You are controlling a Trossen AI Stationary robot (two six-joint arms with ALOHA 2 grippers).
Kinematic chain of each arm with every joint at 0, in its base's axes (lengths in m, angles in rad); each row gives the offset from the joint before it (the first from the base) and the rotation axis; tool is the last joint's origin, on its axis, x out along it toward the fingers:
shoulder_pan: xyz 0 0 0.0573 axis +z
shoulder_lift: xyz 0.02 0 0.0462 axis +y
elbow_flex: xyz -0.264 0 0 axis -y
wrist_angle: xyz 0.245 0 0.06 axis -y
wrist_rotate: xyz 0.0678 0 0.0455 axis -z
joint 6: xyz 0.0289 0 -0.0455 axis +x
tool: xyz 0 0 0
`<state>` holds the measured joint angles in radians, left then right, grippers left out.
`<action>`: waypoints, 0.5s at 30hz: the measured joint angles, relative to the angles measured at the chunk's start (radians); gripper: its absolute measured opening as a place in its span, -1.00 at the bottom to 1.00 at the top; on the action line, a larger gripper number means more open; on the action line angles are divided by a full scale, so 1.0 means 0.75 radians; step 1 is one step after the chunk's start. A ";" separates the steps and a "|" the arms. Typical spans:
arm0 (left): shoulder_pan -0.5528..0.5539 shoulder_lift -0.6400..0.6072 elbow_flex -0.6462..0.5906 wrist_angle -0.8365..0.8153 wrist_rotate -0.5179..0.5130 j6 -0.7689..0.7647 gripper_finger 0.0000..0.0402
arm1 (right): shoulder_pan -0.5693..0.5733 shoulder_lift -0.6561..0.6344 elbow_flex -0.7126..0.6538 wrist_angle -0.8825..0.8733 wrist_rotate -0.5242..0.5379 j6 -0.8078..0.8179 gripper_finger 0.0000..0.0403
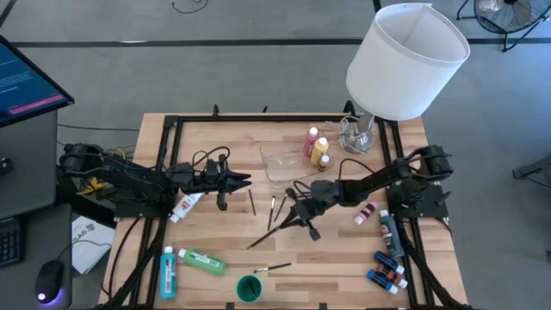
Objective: Pick & Place Paint Supplies
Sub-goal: Put the gold paintbrush into the green cup
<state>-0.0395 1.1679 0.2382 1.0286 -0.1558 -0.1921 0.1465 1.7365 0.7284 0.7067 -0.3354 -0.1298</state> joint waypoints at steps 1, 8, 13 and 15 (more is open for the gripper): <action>0.000 0.000 0.000 0.000 0.000 0.000 -1.00 | 0.008 -0.004 0.000 0.037 0.000 0.000 -1.00; 0.002 0.000 0.000 -0.003 0.000 0.004 -1.00 | 0.058 -0.004 0.001 0.379 -0.011 0.011 -1.00; 0.002 0.000 0.000 -0.005 -0.019 0.006 -1.00 | 0.068 -0.004 0.053 0.511 -0.159 0.056 -1.00; 0.002 0.000 0.000 -0.008 -0.043 0.006 -1.00 | 0.076 0.004 0.106 0.518 -0.208 0.067 -1.00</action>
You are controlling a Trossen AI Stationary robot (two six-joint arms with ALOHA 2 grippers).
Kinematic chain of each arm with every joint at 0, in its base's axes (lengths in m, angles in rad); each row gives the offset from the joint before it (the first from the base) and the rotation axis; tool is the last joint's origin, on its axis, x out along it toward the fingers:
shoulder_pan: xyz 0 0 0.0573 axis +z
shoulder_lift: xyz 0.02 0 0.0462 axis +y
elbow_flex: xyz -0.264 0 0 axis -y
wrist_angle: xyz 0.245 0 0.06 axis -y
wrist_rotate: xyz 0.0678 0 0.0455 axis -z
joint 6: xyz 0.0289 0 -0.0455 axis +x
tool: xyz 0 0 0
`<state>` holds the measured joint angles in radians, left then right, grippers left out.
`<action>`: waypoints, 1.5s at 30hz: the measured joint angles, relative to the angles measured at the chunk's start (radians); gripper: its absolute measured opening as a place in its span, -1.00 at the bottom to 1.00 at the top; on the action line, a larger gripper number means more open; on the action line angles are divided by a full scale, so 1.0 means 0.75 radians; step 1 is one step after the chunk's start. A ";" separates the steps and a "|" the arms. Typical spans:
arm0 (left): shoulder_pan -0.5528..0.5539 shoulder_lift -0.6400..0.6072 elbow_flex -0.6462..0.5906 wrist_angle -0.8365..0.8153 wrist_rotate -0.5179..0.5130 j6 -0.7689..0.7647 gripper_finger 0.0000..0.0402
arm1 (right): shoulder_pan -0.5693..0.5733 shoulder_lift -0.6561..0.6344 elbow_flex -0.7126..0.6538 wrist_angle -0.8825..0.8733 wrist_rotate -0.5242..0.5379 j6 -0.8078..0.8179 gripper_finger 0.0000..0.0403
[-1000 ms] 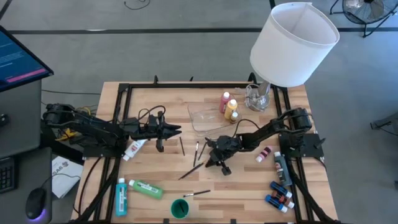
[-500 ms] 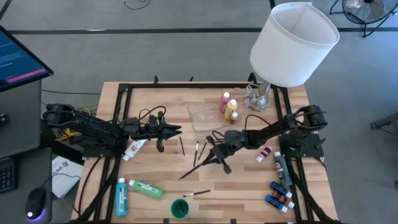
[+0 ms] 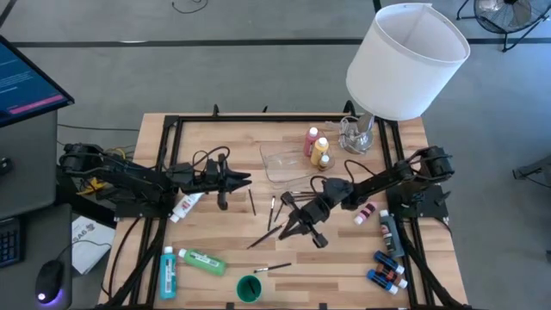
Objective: Pick & Place Paint Supplies
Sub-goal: Put the gold paintbrush into the green cup
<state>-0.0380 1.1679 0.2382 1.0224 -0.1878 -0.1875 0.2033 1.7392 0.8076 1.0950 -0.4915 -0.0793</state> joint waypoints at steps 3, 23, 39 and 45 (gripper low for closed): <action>0.000 0.000 0.000 -0.004 -0.010 0.011 -1.00 | 0.022 0.051 0.098 -0.006 -0.062 0.003 -1.00; 0.017 0.001 -0.089 -0.097 -0.023 -0.024 -1.00 | 0.121 0.458 0.747 0.019 -0.373 0.207 -1.00; -0.165 0.000 -0.277 0.097 -0.362 -0.359 -1.00 | 0.299 0.458 0.783 0.120 0.130 -0.011 -1.00; -0.363 0.000 -0.277 0.156 -0.567 -0.365 -1.00 | 0.399 0.458 0.785 0.127 0.302 -0.181 -1.00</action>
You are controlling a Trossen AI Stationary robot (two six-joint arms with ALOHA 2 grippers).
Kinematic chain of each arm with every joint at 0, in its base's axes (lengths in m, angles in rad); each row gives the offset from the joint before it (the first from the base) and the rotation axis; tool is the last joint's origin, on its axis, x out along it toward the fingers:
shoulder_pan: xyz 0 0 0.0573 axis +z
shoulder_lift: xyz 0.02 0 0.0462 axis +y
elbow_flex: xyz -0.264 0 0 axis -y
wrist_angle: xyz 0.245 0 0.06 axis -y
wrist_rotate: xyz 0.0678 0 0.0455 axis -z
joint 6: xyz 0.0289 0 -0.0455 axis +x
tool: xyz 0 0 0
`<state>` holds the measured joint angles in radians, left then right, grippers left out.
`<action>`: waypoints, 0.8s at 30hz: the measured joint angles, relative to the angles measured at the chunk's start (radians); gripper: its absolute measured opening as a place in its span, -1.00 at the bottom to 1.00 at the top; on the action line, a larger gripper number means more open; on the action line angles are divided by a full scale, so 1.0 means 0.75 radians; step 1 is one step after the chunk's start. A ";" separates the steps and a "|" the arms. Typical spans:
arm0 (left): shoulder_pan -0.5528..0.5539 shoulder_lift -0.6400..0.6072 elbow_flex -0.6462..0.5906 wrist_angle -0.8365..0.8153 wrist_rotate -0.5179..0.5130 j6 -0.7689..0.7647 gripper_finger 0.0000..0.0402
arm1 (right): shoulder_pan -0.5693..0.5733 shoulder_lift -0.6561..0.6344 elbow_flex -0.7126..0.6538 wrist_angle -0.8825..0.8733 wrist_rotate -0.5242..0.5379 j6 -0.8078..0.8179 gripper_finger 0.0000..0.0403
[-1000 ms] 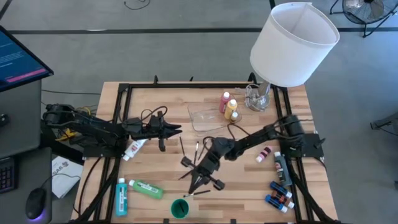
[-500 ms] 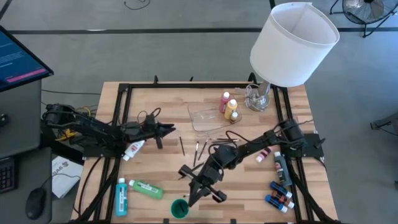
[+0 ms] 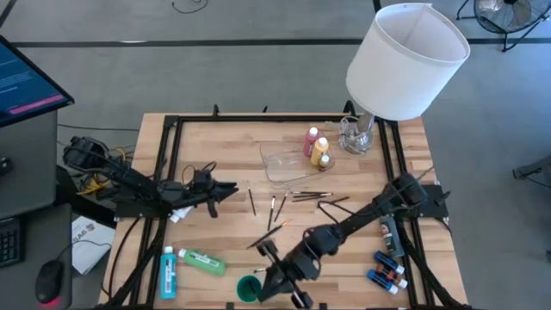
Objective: Pick & Place Paint Supplies
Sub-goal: Put the gold paintbrush into the green cup
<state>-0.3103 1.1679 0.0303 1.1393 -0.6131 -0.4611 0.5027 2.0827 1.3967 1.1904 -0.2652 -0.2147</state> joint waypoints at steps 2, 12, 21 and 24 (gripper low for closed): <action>-0.054 0.000 0.000 0.011 -0.057 -0.001 -1.00 | 0.023 0.012 0.020 0.013 0.005 -0.023 -1.00; -0.379 0.000 0.002 0.014 -0.337 -0.060 -1.00 | 0.037 0.359 0.408 0.011 0.027 0.040 -1.00; -0.602 0.066 0.003 0.014 -0.595 -0.094 -1.00 | 0.062 0.394 0.428 0.043 0.103 0.084 -1.00; -0.608 0.103 0.003 0.020 -0.624 -0.134 -1.00 | 0.042 0.407 0.427 0.120 0.101 0.157 -1.00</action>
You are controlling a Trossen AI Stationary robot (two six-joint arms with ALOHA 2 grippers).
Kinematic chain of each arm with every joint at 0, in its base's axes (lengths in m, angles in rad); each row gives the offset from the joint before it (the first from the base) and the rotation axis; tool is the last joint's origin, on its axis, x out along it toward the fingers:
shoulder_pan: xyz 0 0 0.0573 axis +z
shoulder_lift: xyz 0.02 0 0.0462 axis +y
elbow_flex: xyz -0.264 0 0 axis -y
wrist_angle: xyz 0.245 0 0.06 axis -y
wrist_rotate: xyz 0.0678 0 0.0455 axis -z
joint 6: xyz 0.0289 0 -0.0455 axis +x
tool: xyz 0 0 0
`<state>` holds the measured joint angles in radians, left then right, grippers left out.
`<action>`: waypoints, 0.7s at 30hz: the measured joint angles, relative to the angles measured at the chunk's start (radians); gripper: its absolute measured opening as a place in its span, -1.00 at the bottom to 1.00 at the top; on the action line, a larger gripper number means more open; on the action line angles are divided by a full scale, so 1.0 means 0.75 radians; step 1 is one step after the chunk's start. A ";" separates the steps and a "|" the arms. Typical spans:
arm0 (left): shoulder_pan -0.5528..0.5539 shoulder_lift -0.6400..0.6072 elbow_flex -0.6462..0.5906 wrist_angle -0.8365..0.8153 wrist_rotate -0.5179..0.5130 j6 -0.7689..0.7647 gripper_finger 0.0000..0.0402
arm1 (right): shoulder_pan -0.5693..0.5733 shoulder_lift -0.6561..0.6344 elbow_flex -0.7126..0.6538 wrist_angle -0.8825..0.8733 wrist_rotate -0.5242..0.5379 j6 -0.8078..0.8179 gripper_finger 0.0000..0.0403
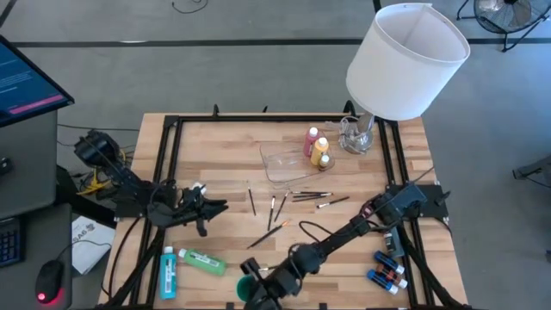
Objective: Pick & Place Paint Supplies
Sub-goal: Put the gold paintbrush into the green cup
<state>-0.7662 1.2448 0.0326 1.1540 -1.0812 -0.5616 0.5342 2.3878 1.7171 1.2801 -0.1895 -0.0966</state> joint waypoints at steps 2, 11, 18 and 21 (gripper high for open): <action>0.000 0.021 0.000 0.010 -0.014 -0.006 -1.00 | -0.015 0.031 -0.001 0.126 -0.013 0.056 -1.00; 0.001 0.047 0.039 0.021 -0.015 0.005 -1.00 | -0.085 0.167 -0.007 0.372 -0.016 0.244 -1.00; 0.001 0.047 0.041 0.020 -0.015 0.035 -1.00 | -0.063 0.161 -0.004 0.346 -0.037 0.195 -1.00; 0.001 0.047 0.041 0.020 -0.015 0.035 -1.00 | -0.068 0.161 -0.004 0.325 -0.062 0.200 -1.00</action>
<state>-0.7654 1.2797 0.0635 1.1689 -1.0924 -0.5354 0.4834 2.5084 1.7138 1.5238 -0.2363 0.0532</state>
